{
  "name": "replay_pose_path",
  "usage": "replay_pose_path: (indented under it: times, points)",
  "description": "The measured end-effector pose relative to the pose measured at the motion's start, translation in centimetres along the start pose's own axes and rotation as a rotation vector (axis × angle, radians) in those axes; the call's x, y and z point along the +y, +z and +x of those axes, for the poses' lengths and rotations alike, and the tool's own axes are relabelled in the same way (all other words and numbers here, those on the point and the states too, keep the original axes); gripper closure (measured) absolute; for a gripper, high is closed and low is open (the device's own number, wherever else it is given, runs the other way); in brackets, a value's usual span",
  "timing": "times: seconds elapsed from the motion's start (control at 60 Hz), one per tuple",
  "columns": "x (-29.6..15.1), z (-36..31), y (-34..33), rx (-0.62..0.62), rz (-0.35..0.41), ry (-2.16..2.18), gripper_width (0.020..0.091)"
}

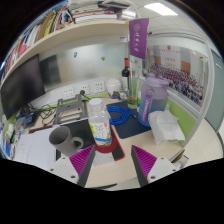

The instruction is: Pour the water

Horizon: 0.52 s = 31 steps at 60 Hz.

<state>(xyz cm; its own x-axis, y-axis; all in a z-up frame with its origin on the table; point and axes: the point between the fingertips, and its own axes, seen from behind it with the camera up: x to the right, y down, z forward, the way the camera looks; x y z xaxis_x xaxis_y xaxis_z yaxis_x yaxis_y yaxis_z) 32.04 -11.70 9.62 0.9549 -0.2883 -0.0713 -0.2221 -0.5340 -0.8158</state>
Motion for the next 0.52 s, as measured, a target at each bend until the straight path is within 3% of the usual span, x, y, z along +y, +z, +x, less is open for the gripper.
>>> replay_pose_path:
  times: [0.233, 0.517]
  points:
    - [-4.2, -0.8, -6.8, -0.012, 0.027, -0.021, 0.037]
    - [-4.0, -2.5, -11.2, -0.057, -0.026, -0.101, 0.038]
